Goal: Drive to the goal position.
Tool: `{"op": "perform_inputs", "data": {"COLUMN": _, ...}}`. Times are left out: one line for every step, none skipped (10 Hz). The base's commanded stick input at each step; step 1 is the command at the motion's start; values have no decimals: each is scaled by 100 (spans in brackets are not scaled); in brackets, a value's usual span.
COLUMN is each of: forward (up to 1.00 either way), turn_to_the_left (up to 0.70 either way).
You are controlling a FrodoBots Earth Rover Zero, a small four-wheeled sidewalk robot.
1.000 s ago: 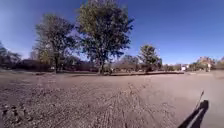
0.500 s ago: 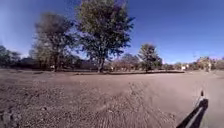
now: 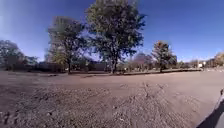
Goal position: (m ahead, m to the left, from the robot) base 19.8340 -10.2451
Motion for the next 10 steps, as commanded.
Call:
{"op": "perform_inputs", "data": {"forward": 50, "turn_to_the_left": 0}}
{"op": "perform_inputs", "data": {"forward": 50, "turn_to_the_left": 0}}
{"op": "perform_inputs", "data": {"forward": 50, "turn_to_the_left": 0}}
{"op": "perform_inputs", "data": {"forward": 50, "turn_to_the_left": 0}}
{"op": "perform_inputs", "data": {"forward": 50, "turn_to_the_left": 0}}
{"op": "perform_inputs", "data": {"forward": 50, "turn_to_the_left": 0}}
{"op": "perform_inputs", "data": {"forward": 50, "turn_to_the_left": 0}}
{"op": "perform_inputs", "data": {"forward": 50, "turn_to_the_left": 0}}
{"op": "perform_inputs", "data": {"forward": 50, "turn_to_the_left": 0}}
{"op": "perform_inputs", "data": {"forward": 50, "turn_to_the_left": 0}}
